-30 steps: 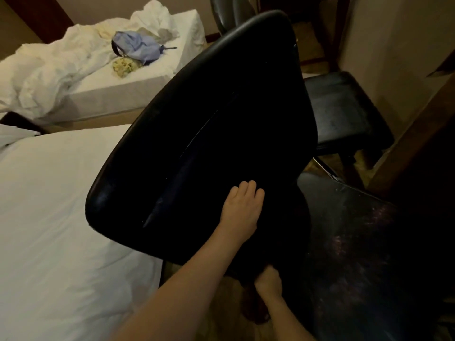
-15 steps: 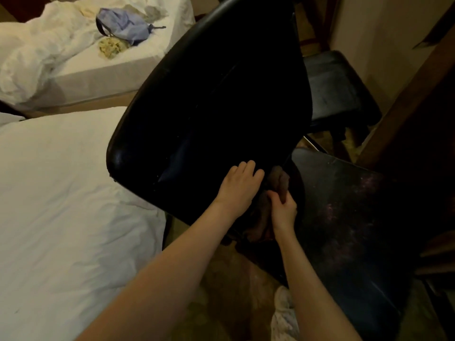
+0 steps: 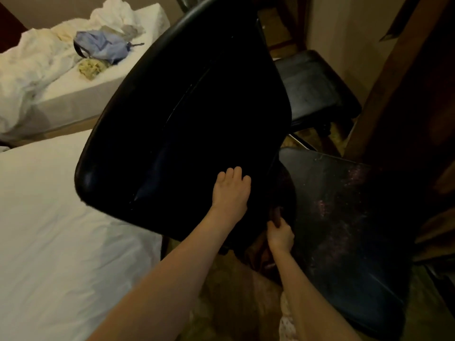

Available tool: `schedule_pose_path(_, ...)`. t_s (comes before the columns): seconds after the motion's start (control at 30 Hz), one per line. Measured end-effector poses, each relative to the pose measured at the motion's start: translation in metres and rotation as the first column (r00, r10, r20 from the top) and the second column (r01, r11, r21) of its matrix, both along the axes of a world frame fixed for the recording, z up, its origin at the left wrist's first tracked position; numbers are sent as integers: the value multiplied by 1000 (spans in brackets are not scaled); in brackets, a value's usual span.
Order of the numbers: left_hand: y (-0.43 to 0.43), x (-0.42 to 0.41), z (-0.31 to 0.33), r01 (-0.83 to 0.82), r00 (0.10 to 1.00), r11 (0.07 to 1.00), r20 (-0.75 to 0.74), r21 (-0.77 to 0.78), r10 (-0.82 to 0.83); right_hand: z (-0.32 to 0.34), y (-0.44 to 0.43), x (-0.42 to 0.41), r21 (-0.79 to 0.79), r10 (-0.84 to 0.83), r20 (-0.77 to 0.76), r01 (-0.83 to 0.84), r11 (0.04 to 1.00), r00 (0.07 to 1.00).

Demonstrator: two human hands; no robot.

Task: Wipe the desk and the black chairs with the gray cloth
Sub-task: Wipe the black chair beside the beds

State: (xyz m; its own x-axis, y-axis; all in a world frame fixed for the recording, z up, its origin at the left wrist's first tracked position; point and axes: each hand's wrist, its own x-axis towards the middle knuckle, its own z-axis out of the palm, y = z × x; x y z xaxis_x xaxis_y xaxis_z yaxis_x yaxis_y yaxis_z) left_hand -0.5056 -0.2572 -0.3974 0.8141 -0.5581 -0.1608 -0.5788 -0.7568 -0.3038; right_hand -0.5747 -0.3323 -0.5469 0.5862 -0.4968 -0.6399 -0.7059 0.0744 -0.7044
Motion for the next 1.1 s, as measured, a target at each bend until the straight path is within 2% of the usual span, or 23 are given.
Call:
schedule_pose_path(0.1, -14, 11, -3, 21, 1000, 999, 12, 29, -22, 16, -26, 32, 79, -129, 264, 112, 991, 956)
schedule_pose_path(0.17, -29, 21, -6, 37, 998, 999, 40, 39, -38, 28, -42, 64, 144, -171, 395, 123, 982, 903)
schedule_pose_path(0.3, -59, 47, -8, 88, 990, 994, 106, 58, -94, 32, -36, 105, 319, -157, 516, -18, 948, 842)
schedule_pose_path(0.43, -81, 70, -24, 93, 991, 986, 84, 137, -105, 8, -24, 115, 360, -284, 571, 76, 930, 771)
schedule_pose_path(0.57, -82, 80, -41, 111, 990, 962, 52, 251, -128, -15, -33, 117, 414, -308, 370, 141, 899, 876)
schedule_pose_path(0.63, -84, 83, -44, 121, 989, 949, 47, 292, -140, -30, -37, 113, 345, -172, 220, 89, 934, 960)
schedule_pose_path(0.67, -85, 85, -44, 118, 989, 950, 46, 289, -137, -34, -40, 110, 297, -32, 100, 1, 955, 994)
schedule_pose_path(0.73, -84, 86, -43, 114, 991, 960, 38, 255, -128, -37, -46, 106, 217, 229, -162, -192, 957, 960)
schedule_pose_path(0.77, -82, 86, -43, 118, 991, 963, 32, 241, -129, -36, -49, 105, 171, 257, -226, -221, 960, 940)
schedule_pose_path(0.8, -80, 86, -44, 122, 991, 965, 26, 232, -132, -35, -51, 105, 131, 213, -240, -186, 974, 947)
schedule_pose_path(0.87, -77, 88, -42, 136, 990, 964, 16, 228, -144, -28, -59, 113, 87, 35, -157, -21, 996, 987)
schedule_pose_path(0.9, -77, 90, -42, 138, 989, 965, 19, 221, -146, -23, -65, 121, 75, -57, -60, 62, 995, 997)
schedule_pose_path(1.0, -82, 89, -41, 126, 989, 973, 47, 193, -138, -2, -88, 150, 163, -245, 232, 211, 964, 941)
schedule_pose_path(1.1, -92, 90, -43, 146, 984, 965, 63, 220, -164, 5, -89, 166, 111, -217, 367, 188, 976, 905)
